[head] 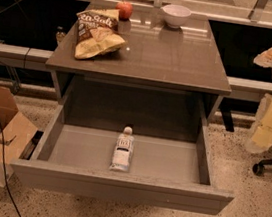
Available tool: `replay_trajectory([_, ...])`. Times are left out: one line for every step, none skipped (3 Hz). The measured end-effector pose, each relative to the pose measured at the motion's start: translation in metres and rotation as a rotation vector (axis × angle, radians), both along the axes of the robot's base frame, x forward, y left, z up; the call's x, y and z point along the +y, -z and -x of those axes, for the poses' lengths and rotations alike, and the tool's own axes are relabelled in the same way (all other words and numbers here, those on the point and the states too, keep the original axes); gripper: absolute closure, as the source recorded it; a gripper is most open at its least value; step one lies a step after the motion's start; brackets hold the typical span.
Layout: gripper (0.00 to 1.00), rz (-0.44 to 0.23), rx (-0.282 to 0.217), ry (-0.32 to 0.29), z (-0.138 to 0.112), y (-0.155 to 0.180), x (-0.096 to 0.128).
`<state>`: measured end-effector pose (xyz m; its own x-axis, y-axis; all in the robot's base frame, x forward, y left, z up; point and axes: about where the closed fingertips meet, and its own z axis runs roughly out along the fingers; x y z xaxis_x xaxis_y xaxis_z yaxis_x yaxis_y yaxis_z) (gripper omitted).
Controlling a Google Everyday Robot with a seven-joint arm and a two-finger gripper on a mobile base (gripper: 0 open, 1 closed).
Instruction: Pick blue plastic bottle from top drawer and place on counter
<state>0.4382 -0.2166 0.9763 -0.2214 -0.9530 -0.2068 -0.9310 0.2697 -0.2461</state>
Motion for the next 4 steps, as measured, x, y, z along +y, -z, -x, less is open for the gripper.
replay_trajectory([0.00, 0.000, 0.000, 0.000, 0.000, 0.000, 0.000])
replay_trajectory([0.00, -0.027, -0.002, 0.039, -0.003, 0.010, 0.007])
replay_trajectory([0.00, -0.086, 0.026, 0.114, -0.008, 0.037, 0.025])
replay_trajectory([0.00, -0.155, 0.085, 0.191, -0.016, 0.076, 0.046])
